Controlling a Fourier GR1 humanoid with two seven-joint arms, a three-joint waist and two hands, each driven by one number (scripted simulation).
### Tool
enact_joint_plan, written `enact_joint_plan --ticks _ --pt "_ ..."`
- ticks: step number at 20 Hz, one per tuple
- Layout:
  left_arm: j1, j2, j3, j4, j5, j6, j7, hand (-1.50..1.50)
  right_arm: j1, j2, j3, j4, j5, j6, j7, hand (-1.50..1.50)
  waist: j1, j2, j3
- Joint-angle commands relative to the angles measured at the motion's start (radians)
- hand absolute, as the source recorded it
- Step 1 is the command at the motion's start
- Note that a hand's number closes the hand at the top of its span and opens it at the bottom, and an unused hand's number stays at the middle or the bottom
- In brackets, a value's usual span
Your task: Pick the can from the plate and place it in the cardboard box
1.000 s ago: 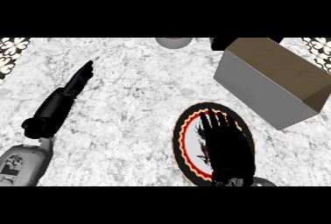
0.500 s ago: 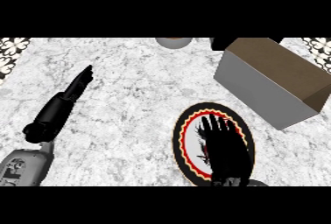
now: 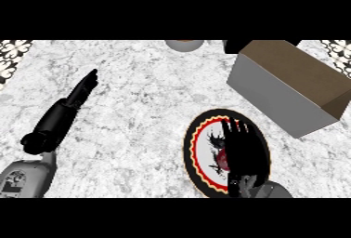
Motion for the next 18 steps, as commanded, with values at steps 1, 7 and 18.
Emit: enact_joint_plan --ticks 1,7,18 --pt "-0.001 -0.066 -0.026 0.01 -0.069 0.034 0.001 0.0 0.048 -0.013 -0.028 -0.022 0.008 0.003 -0.025 -1.5 -0.002 0.0 0.0" --pt "0.044 0.008 0.059 -0.022 0.01 -0.072 -0.032 0.0 -0.027 -0.057 0.016 0.135 0.076 -0.158 -0.242 1.5 0.007 0.001 0.0" --pt "-0.043 -0.044 0.023 -0.007 -0.036 -0.067 0.014 0.0 -0.249 0.117 0.045 0.368 0.028 -0.288 -0.45 1.5 0.049 0.015 0.002"
